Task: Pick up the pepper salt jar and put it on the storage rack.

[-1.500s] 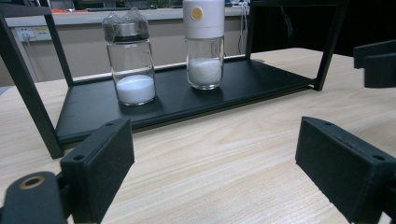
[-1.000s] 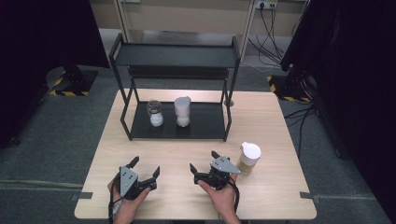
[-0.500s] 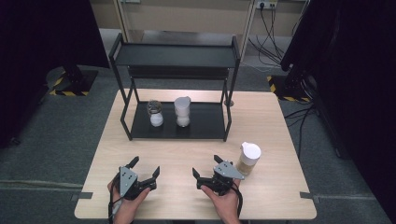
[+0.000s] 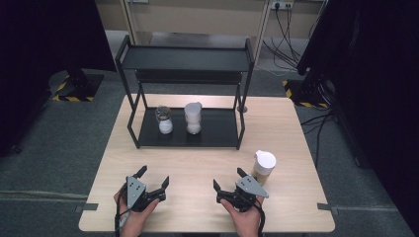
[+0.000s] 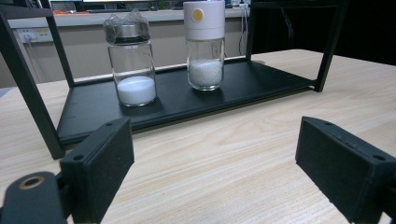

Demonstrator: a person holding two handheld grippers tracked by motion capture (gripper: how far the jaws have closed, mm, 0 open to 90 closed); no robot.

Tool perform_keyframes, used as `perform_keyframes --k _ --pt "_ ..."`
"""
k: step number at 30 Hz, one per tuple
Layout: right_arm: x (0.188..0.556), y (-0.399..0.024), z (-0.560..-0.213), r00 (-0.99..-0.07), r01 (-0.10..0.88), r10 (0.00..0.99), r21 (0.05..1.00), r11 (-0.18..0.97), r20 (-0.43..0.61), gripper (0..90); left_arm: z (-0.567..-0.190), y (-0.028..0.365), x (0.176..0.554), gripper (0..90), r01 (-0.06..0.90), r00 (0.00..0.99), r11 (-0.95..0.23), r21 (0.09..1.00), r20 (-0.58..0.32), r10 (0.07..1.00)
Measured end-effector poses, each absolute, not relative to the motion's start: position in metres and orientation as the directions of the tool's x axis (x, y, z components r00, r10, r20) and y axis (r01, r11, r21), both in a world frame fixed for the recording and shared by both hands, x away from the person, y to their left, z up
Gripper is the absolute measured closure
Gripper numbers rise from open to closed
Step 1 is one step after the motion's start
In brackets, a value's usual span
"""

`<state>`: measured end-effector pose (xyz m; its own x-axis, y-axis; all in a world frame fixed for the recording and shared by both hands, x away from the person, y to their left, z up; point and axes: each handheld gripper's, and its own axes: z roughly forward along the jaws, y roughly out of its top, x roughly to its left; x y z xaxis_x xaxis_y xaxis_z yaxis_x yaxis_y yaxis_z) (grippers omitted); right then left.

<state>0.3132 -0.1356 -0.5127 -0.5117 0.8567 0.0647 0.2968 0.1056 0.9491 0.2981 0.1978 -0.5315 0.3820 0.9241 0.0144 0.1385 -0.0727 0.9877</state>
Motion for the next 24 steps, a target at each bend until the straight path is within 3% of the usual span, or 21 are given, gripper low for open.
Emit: perform_keyframes --k 24 --pt "0.296 -0.157 -0.512 -0.489 0.326 0.869 0.940 0.103 0.074 3.4 -0.531 0.197 0.298 11.1 0.135 0.382 -0.078 0.988 0.021 0.924"
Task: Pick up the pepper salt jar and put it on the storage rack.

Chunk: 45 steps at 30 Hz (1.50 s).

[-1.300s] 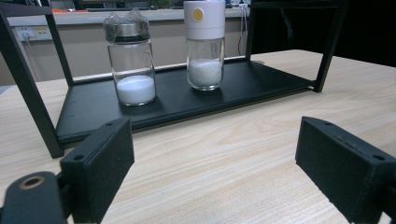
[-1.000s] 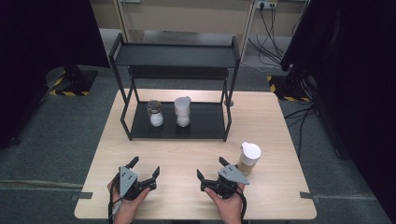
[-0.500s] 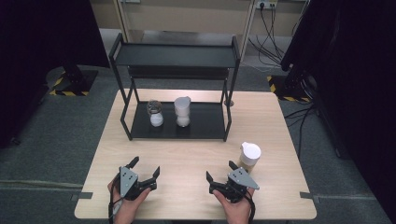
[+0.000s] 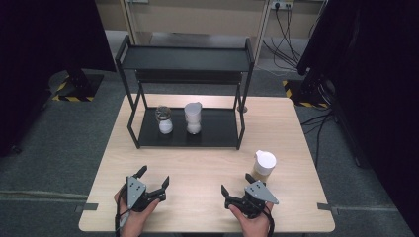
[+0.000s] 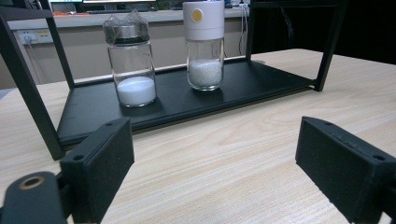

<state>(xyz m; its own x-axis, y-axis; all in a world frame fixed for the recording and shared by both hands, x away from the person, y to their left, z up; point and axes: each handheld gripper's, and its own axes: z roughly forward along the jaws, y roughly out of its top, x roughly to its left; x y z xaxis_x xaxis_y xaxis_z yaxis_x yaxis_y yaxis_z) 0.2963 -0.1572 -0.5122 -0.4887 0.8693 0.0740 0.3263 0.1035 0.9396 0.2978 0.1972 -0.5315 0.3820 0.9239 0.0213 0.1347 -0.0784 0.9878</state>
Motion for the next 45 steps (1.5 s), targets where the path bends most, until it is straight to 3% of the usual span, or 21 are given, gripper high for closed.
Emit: perform_keyframes --k 45 --pt "0.281 -0.190 -0.514 -0.385 0.363 0.920 0.929 0.076 0.075 4.6 -0.531 0.197 0.298 11.1 0.135 0.382 -0.078 0.988 0.020 0.924"
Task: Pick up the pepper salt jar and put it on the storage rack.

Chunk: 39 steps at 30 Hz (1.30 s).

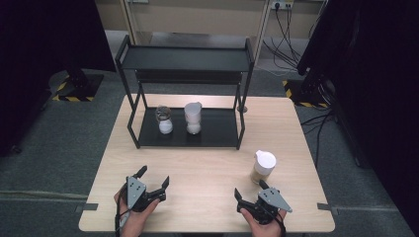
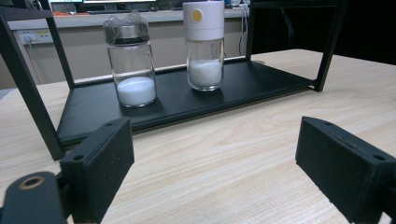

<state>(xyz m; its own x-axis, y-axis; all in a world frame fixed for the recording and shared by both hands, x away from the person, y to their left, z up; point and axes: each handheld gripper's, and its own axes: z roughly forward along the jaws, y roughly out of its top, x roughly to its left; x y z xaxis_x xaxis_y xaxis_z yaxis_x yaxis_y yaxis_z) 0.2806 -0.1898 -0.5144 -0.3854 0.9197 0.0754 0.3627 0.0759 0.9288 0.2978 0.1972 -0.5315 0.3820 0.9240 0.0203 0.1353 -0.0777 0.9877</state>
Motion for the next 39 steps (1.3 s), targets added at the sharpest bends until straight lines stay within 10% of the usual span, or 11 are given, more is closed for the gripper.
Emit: perform_keyframes --k 20,39 --pt "0.299 -0.217 -0.509 -0.276 0.342 0.959 0.939 0.032 0.068 4.1 -0.532 0.197 0.298 11.1 0.135 0.382 -0.075 0.988 0.018 0.924" --pt "0.336 -0.227 -0.517 -0.291 0.300 0.957 0.950 0.085 0.006 23.2 -0.532 0.198 0.298 11.1 0.137 0.382 -0.070 0.988 0.013 0.924"
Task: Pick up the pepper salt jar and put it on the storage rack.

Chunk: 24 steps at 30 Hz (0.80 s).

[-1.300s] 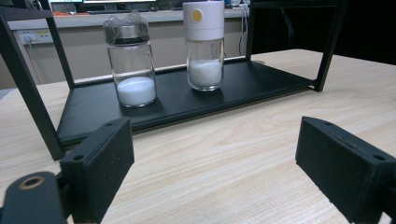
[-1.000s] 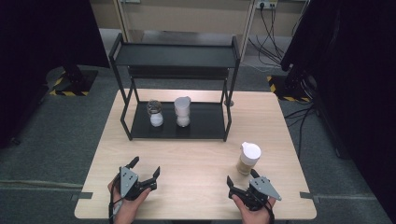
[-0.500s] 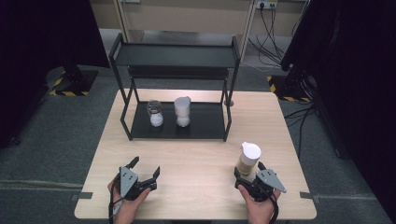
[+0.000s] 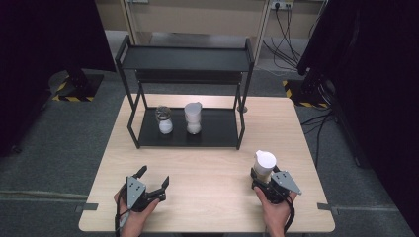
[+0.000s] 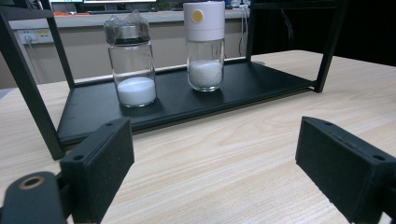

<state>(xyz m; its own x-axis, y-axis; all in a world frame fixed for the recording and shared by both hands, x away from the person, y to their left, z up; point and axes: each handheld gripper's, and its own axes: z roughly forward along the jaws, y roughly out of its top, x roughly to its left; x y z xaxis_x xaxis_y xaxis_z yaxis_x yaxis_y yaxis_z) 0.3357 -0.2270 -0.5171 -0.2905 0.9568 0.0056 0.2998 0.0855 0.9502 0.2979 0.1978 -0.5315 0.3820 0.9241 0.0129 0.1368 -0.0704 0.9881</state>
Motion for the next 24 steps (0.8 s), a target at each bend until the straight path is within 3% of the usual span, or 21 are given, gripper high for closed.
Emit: perform_keyframes --k 5,24 --pt "0.338 -0.229 -0.520 -0.299 0.286 0.954 0.955 0.074 0.015 30.2 -0.532 0.198 0.298 11.1 0.136 0.382 -0.069 0.988 0.012 0.924" --pt "0.332 -0.217 -0.507 -0.351 0.232 0.936 0.967 0.104 -0.017 30.8 -0.532 0.198 0.298 11.1 0.137 0.379 -0.066 0.988 0.010 0.925"
